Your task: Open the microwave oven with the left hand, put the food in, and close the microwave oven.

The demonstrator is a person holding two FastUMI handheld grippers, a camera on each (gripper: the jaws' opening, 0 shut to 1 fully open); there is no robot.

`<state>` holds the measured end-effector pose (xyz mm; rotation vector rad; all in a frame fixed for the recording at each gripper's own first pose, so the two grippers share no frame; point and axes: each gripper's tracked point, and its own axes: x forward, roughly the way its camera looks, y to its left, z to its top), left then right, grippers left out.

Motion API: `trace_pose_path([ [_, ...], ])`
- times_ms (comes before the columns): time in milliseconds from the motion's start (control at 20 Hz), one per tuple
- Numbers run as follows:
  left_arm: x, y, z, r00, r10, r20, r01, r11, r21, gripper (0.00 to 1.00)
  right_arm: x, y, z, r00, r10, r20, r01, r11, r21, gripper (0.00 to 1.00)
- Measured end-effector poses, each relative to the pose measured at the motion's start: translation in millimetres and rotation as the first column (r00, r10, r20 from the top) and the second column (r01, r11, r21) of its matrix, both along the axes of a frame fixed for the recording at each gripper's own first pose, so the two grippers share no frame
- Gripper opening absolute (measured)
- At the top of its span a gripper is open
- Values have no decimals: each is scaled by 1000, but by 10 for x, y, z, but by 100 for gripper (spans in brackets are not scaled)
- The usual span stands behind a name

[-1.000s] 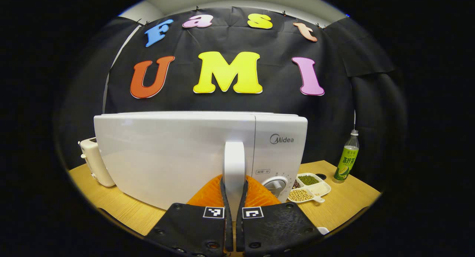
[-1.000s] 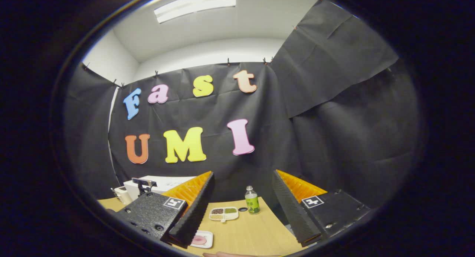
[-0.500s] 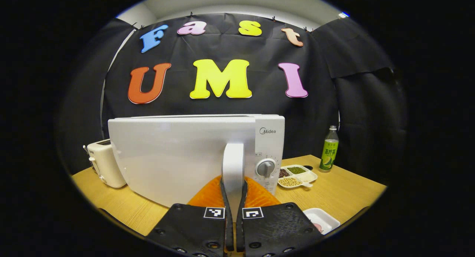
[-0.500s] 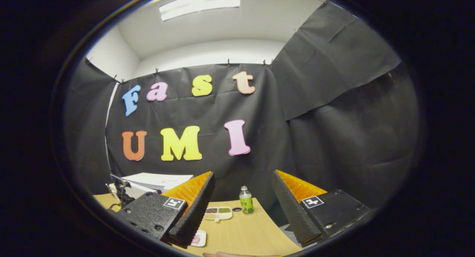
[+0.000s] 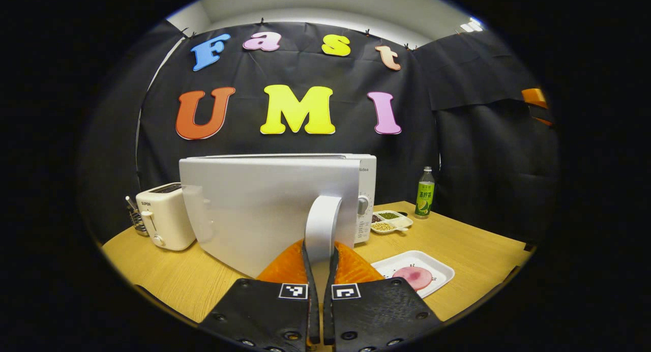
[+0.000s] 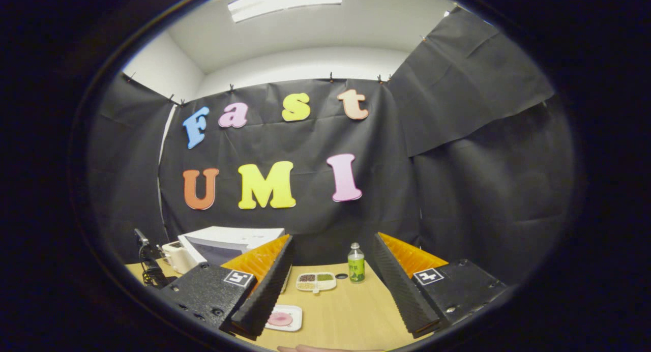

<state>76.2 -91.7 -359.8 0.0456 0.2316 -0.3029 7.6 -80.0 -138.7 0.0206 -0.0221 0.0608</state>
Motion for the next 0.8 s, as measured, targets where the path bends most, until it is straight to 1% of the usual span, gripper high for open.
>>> trace_pose_path([
  [300, -418, 635, 70, 999, 49, 4, -49, 999, -4, 3, -114, 391, -106, 998, 58, -25, -58, 998, 0, 99],
  [450, -576, 1030, 100, 996, 91, 17, -91, 996, -6, 2, -111, 588, -150, 996, 80, -37, -80, 997, 3, 99],
  [600, -666, 1435, 128, 986, 166, 20, -165, 986, -12, 2, -108, 778, -214, 993, 104, -57, -104, 995, 3, 99],
  [650, -678, 1607, 132, 976, 214, 25, -214, 977, -3, 2, -110, 843, -230, 992, 114, -62, -114, 994, 2, 99],
  [700, -698, 1803, 133, 960, 277, 37, -278, 961, 21, 2, -109, 912, -242, 990, 123, -66, -123, 992, 0, 99],
  [750, -687, 1986, 121, 948, 315, 41, -317, 948, 38, 2, -120, 967, -242, 989, 131, -68, -131, 991, -4, 99],
  [800, -666, 2000, 123, 955, 294, 31, -294, 956, 10, 1, -121, 1016, -257, 988, 137, -70, -138, 990, -10, 99],
])
